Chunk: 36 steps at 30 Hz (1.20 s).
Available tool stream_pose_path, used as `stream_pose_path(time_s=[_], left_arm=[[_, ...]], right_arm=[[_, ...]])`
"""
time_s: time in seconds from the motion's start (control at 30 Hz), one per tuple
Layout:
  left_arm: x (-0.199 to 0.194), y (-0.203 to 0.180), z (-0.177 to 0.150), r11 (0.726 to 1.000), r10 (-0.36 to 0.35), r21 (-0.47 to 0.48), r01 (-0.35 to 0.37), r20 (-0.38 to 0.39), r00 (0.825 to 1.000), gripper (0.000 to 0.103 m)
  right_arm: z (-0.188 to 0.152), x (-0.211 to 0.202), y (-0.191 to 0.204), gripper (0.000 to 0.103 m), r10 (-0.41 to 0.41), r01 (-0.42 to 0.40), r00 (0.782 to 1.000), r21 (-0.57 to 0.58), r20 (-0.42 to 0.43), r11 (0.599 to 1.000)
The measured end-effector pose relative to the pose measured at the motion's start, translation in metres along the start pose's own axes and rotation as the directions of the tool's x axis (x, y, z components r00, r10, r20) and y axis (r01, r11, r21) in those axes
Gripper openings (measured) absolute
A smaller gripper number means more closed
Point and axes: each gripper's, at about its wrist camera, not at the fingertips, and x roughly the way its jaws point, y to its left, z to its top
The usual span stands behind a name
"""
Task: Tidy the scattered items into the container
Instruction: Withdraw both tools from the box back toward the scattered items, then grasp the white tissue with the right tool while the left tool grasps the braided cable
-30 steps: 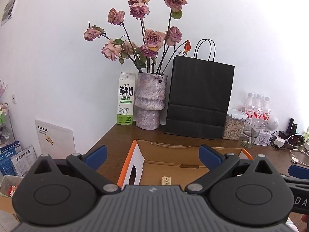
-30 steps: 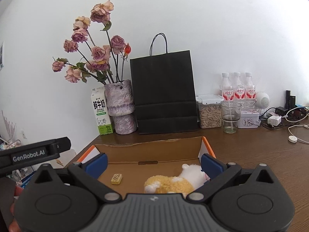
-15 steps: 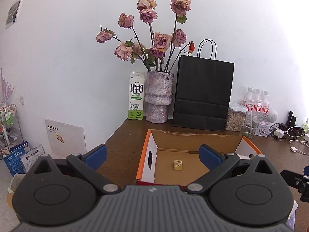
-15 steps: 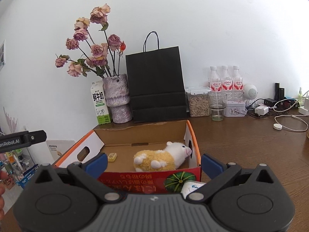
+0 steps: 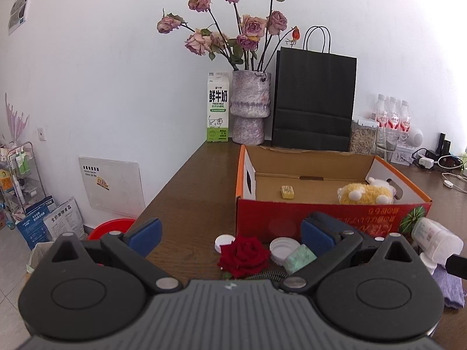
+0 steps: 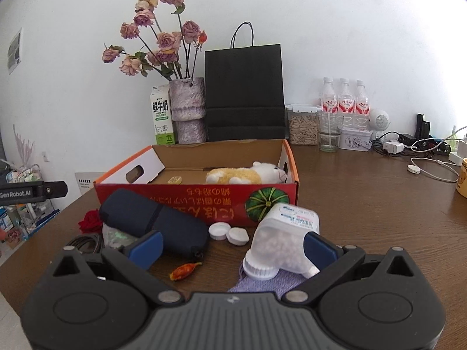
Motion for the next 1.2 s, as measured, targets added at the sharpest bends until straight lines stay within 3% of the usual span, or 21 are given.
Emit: stream_pose_path(time_s=[0.27,0.5,0.8,0.97,1.0,1.03,1.07,1.13,1.2], left_arm=[[-0.018,0.023,-0.043,1.000,0.013,-0.026,-0.015,-0.079,0.997,0.103],[-0.022,0.038,-0.049,0.999,0.027,-0.037,-0.030,-0.083,0.996,0.103],[-0.018,0.057,-0.057,0.997,0.030,-0.067,-0.038,-0.107,0.994,0.103],[-0.016,0.057,-0.060,0.997,0.022,-0.067,-0.030,-0.118,0.993,0.103],[-0.016,0.057,-0.060,0.998,0.019,-0.065,-0.027,-0.118,0.993,0.103],[-0.016,0.056,-0.060,0.998,0.014,-0.063,-0.021,-0.118,0.993,0.103],[-0.016,0.055,-0.060,0.998,0.009,-0.061,-0.017,-0.118,0.993,0.103],[-0.016,0.051,-0.060,0.998,0.001,-0.054,-0.007,-0.117,0.993,0.103],[-0.015,0.046,-0.059,0.999,-0.015,-0.047,0.010,-0.116,0.993,0.103]], right_arm=[[-0.032,-0.002,0.033,0.103,0.121,-0.127,0.988,-0.057,-0.097,0.990],[-0.035,0.017,0.078,0.103,0.203,-0.224,0.966,-0.123,-0.161,0.967],[-0.032,0.045,0.101,0.100,0.203,-0.233,0.958,-0.133,-0.204,0.963],[-0.034,0.055,0.102,0.078,0.230,-0.263,0.943,-0.116,-0.238,0.958],[-0.034,0.054,0.103,0.065,0.226,-0.259,0.946,-0.126,-0.231,0.957],[-0.034,0.053,0.103,0.043,0.234,-0.268,0.946,-0.133,-0.227,0.954],[-0.034,0.051,0.101,0.032,0.252,-0.284,0.942,-0.123,-0.224,0.951],[-0.033,0.047,0.093,0.017,0.288,-0.309,0.936,-0.083,-0.201,0.948],[-0.032,0.041,0.088,0.015,0.268,-0.285,0.948,-0.081,-0.174,0.955]])
